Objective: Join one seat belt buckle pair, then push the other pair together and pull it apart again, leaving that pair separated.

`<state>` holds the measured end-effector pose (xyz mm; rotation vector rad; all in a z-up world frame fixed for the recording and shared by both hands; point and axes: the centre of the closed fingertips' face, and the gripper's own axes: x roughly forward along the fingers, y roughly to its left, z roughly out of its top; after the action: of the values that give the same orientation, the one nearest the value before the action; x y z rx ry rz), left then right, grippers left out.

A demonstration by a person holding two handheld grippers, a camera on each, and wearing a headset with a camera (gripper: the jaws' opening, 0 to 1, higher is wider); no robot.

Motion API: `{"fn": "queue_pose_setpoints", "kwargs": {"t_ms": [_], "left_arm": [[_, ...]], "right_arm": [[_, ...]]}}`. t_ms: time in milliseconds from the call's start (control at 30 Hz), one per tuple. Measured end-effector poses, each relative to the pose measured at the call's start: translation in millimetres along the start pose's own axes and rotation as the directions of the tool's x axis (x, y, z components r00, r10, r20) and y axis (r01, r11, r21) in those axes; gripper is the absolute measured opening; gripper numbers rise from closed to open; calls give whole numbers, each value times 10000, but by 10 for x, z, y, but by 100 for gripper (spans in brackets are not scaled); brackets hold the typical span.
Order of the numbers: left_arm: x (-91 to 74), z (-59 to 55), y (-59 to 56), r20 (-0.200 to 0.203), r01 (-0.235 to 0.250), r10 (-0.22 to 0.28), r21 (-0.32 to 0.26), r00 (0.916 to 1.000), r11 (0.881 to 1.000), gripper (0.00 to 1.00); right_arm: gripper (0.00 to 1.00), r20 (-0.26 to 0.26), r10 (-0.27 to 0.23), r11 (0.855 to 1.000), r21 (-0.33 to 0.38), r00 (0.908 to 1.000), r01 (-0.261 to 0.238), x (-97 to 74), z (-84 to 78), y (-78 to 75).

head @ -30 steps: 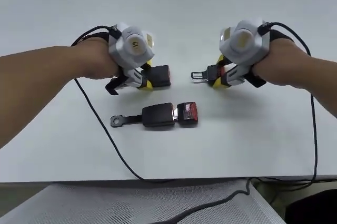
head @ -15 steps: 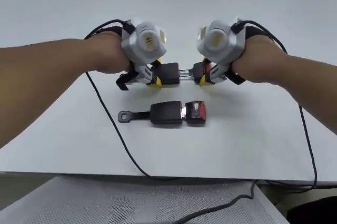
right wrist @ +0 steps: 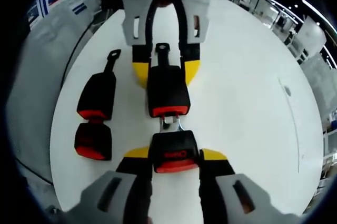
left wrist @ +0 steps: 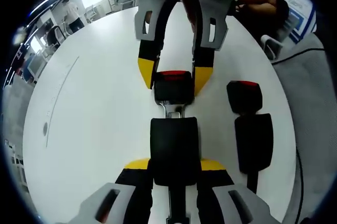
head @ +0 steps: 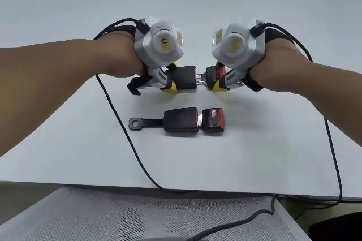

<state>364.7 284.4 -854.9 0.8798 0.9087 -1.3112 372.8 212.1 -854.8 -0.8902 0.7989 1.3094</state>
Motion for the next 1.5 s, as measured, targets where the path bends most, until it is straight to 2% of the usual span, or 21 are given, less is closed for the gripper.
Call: {"fn": "queue_pose_setpoints", "kwargs": {"t_ms": [133, 167, 200, 233, 267, 400, 700, 867, 900, 1100, 1200, 1233, 1267, 1500], "left_arm": [[-4, -3, 1, 226, 100, -100, 15, 9997, 9999, 31], [1, 4, 0, 227, 156, -158, 101, 9996, 9998, 31], [2, 4, -3, 181, 184, -187, 187, 9997, 9997, 31], [9, 5, -4, 70, 176, -177, 140, 9998, 9997, 31], [10, 6, -4, 41, 176, -177, 207, 9998, 9996, 31], [5, -11, 0, 155, 127, -129, 166, 9998, 9998, 31], [2, -16, -7, 173, 17, -19, 105, 9998, 9999, 31], [-3, -23, -12, 140, -35, 36, -24, 9999, 10000, 31], [-1, -20, -12, 134, 0, 0, 4, 9999, 10000, 31], [8, -9, -20, -112, 181, -179, 212, 9998, 9996, 31], [7, -9, -21, -103, 212, -210, 188, 9997, 9996, 32], [8, -9, -26, -85, 229, -227, 231, 9997, 9995, 31], [7, -11, -24, -71, 207, -206, 159, 9998, 9997, 31], [6, -1, -19, -77, 163, -162, 160, 9998, 9997, 32]], "right_arm": [[32, -20, 23, 9999, 135, 10000, -23, 37, 58, 6], [31, 282, 150, 9998, 144, 9995, -154, 52, 121, 27], [31, 108, 94, 9998, 168, 9999, -96, 72, 145, 37], [31, 1, -20, 9999, -119, 10000, 20, 73, 158, 25], [31, -123, -18, 10000, -57, 9999, 17, 77, 162, 29], [31, 103, 29, 10000, 11, 9999, -29, 59, 145, 12], [32, 149, 65, 9998, -163, 9999, -63, 46, 146, 1], [32, 25, 153, 9997, -203, 9999, -153, -34, -13, -37], [32, 272, 275, 9996, -70, 9993, -273, -44, 4, -23], [33, 233, 248, 9995, -221, 9994, -243, -52, -53, 3], [33, 233, 258, 9996, -112, 9994, -255, -97, -182, -3], [33, -128, 291, 9996, -8, 9995, -291, -114, -268, 13], [33, 175, 195, 9998, -65, 9997, -193, -145, -276, 2], [33, -178, 87, 9998, 167, 9998, -84, -344, -680, 35]]}}
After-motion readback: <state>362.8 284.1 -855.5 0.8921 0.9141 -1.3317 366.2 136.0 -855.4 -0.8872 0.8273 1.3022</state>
